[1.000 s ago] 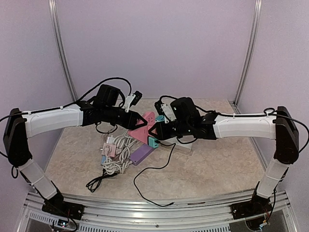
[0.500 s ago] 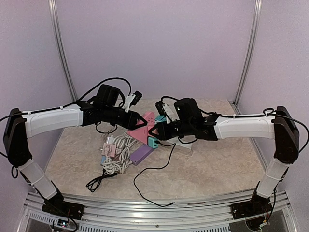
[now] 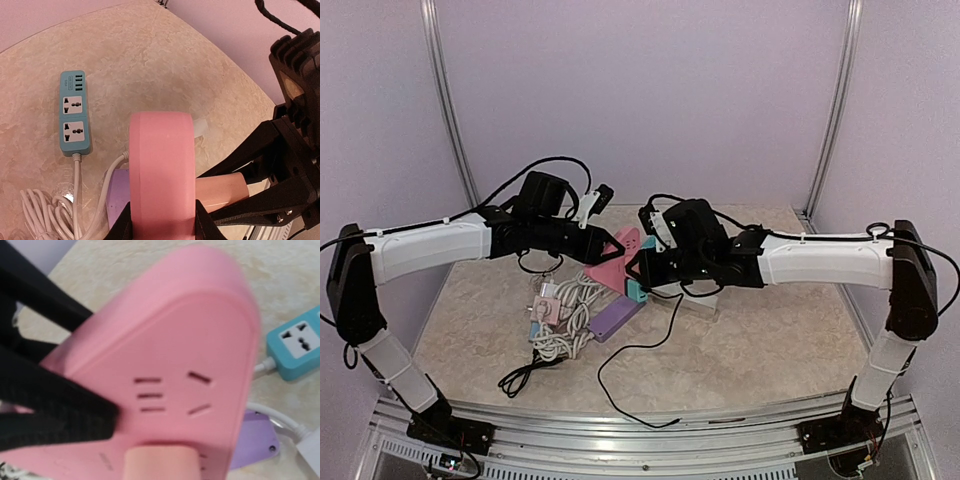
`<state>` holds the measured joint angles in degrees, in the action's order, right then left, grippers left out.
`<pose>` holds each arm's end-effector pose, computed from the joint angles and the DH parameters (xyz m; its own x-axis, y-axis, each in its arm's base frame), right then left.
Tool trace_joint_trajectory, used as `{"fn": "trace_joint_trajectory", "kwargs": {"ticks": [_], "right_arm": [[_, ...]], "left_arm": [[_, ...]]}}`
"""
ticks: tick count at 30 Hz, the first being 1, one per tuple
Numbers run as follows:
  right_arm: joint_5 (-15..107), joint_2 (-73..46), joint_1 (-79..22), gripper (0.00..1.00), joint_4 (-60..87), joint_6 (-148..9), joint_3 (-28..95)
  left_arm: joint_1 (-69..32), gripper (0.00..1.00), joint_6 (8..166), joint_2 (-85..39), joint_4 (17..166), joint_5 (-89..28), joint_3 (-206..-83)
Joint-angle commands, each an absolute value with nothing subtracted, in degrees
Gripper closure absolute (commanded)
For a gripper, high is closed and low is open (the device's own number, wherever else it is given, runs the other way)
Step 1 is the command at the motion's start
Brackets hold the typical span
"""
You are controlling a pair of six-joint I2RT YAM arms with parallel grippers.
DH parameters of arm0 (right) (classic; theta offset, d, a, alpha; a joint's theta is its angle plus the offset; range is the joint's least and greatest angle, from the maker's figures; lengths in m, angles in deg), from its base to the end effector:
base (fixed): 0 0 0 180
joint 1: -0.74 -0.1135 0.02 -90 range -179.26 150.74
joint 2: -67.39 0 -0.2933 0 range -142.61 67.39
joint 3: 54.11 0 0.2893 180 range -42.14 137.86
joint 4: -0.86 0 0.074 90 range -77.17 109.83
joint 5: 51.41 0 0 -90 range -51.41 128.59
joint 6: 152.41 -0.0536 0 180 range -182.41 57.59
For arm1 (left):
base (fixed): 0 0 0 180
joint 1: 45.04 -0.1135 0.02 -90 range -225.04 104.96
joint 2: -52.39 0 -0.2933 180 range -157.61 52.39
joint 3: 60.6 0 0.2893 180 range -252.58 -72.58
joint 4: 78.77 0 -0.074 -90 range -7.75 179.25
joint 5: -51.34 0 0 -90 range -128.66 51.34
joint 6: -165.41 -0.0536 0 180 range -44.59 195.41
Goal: Pull the plug off the socket
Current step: Remove the plug from the socket, then place the plug at the center of the board.
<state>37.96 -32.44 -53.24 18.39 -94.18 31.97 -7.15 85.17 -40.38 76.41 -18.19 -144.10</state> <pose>0.2711 0.3718 0.2675 -0.6825 -0.0434 -0.7296 -0.5221 0.7275 0.4451 0.3220 -0.2743 0.2902 -0.5722 0.2441 -0.7829 0.7173 0.6117 -0.3336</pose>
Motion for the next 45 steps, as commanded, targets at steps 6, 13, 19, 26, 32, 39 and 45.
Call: {"fn": "trace_joint_trajectory", "kwargs": {"ticks": [6,13,19,26,32,39,45], "right_arm": [[24.30,-32.63,-54.55,1.00,25.83,-97.25,36.09],[25.39,-31.49,-54.39,1.00,24.90,-96.79,35.47],[28.14,-29.65,-54.22,1.00,20.57,-95.19,33.18],[28.57,-23.78,-54.11,1.00,16.01,-90.18,29.46],[27.93,-16.43,-52.02,1.00,19.85,-88.77,26.74],[38.69,-6.65,-46.06,1.00,23.86,-90.07,14.67],[47.54,-1.37,-45.48,1.00,24.51,-91.85,2.60]], "left_arm": [[-8.82,1.00,84.80,-41.90,72.23,-25.06,-146.51],[-9.06,1.00,84.99,-42.52,71.61,-25.68,-146.83],[-9.09,1.00,84.95,-42.10,72.29,-24.19,-146.58],[-10.52,1.00,85.66,-40.51,75.43,-18.85,-145.06],[-14.67,1.00,87.21,-37.63,77.69,-13.71,-144.28],[-22.22,1.00,89.06,-31.49,78.51,-7.40,-143.86],[-27.32,1.00,88.96,-25.78,78.53,-5.90,-137.02]]}}
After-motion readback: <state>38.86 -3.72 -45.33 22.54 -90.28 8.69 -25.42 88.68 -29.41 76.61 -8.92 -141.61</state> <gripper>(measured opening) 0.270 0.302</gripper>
